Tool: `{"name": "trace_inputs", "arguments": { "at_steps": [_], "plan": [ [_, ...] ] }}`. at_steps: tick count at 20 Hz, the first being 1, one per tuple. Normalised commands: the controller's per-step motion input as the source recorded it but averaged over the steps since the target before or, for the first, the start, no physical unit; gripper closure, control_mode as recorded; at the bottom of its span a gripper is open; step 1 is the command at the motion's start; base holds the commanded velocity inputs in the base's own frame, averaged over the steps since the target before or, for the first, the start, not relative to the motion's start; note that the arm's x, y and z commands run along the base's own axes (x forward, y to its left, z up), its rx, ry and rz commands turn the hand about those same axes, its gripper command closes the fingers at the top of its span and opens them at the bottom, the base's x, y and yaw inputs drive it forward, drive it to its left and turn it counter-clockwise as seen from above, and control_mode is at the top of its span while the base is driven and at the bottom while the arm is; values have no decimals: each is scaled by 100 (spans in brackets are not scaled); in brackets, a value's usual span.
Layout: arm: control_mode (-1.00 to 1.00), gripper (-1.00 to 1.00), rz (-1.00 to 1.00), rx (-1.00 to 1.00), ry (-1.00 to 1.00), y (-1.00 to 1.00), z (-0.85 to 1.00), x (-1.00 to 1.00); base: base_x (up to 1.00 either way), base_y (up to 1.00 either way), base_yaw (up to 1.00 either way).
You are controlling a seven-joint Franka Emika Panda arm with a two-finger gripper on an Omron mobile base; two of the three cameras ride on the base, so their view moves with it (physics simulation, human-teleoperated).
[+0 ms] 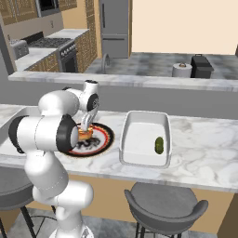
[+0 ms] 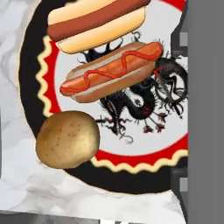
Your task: Place one cooked food and one vegetable from the large plate to each tupperware container.
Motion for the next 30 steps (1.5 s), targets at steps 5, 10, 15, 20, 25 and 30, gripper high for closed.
{"name": "trace_inputs", "arguments": {
  "at_steps": [5, 10, 15, 20, 25, 30],
  "plan": [
    [-100, -100, 48, 27, 3, 7, -15, 31, 0, 0, 0],
    [-100, -100, 24, -5, -7, 11, -17, 9, 0, 0, 0],
    [-100, -100, 0, -4, -6, 3, -8, 4, 0, 0, 0],
    [-100, -100, -2, 0, -2, 25, -12, 1, 0, 0, 0],
    [-100, -100, -4, 0, -7, 22, -31, 15, 0, 0, 0],
    [-100, -100, 0, 0, -7, 0, -29, 14, 0, 0, 0]
  ]
}}
